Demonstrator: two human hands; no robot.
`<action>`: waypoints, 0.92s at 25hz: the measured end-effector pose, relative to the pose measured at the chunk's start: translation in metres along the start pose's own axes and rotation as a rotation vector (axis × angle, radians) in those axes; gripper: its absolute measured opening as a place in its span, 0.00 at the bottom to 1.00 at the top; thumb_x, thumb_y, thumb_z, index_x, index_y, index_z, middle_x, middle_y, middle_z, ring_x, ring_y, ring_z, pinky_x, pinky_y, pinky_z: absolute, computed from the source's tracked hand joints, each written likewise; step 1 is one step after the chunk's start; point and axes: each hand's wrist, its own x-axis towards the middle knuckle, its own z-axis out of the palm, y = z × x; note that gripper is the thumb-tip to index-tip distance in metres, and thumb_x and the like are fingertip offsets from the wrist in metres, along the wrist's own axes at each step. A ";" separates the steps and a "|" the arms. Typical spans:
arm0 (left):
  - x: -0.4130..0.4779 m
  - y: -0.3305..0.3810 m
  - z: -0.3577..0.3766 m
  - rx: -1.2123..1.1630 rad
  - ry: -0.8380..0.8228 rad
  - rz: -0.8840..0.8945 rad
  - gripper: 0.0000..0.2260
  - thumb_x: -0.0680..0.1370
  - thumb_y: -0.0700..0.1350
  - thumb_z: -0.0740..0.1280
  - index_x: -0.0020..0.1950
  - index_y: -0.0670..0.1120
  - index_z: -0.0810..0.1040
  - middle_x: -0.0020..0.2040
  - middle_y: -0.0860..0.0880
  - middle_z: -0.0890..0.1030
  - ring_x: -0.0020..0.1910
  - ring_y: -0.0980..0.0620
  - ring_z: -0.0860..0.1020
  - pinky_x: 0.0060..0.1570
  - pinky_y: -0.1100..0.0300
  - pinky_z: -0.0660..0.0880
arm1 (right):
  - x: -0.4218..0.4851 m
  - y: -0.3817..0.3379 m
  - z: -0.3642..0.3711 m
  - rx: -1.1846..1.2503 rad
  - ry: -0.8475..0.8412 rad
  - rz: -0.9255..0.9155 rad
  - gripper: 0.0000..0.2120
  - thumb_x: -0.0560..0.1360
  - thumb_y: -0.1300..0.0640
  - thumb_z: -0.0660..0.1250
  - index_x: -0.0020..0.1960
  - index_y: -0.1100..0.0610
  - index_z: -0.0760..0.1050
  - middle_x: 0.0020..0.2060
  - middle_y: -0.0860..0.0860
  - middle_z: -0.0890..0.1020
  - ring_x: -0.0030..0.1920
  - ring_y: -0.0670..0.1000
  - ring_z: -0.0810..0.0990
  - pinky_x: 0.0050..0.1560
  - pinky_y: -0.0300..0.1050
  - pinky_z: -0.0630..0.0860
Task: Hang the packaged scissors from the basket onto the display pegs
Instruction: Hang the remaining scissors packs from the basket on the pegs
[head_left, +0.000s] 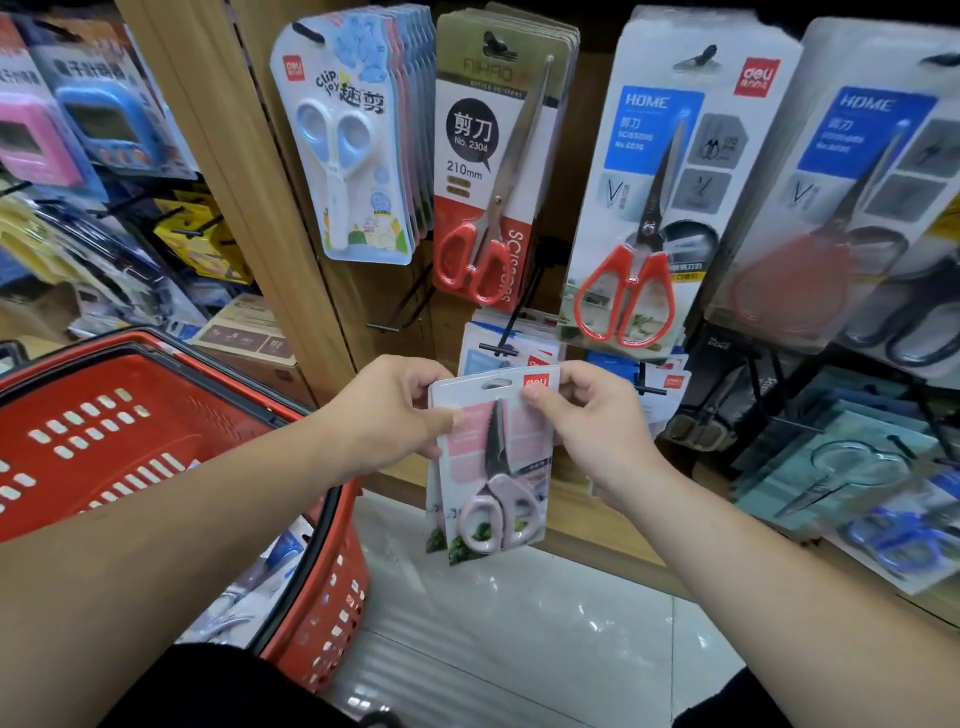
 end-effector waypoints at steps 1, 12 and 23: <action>-0.001 0.002 0.000 -0.023 -0.056 0.003 0.08 0.80 0.33 0.71 0.53 0.44 0.86 0.49 0.47 0.89 0.50 0.48 0.88 0.49 0.56 0.86 | -0.001 0.000 -0.002 0.032 0.003 0.004 0.03 0.79 0.57 0.74 0.49 0.50 0.85 0.45 0.48 0.88 0.50 0.54 0.86 0.54 0.56 0.84; 0.006 -0.016 -0.011 0.310 0.088 -0.012 0.06 0.85 0.46 0.66 0.50 0.52 0.81 0.43 0.50 0.86 0.44 0.48 0.87 0.37 0.58 0.80 | -0.026 -0.007 -0.023 -0.020 -0.114 0.080 0.04 0.83 0.60 0.69 0.49 0.54 0.79 0.42 0.49 0.89 0.44 0.47 0.88 0.45 0.47 0.82; 0.060 -0.015 0.027 -0.048 0.246 -0.075 0.05 0.86 0.47 0.65 0.52 0.52 0.79 0.49 0.45 0.86 0.51 0.42 0.86 0.53 0.45 0.85 | -0.021 0.002 -0.032 -0.017 0.033 0.105 0.04 0.82 0.58 0.70 0.49 0.51 0.80 0.44 0.47 0.89 0.49 0.49 0.88 0.54 0.58 0.85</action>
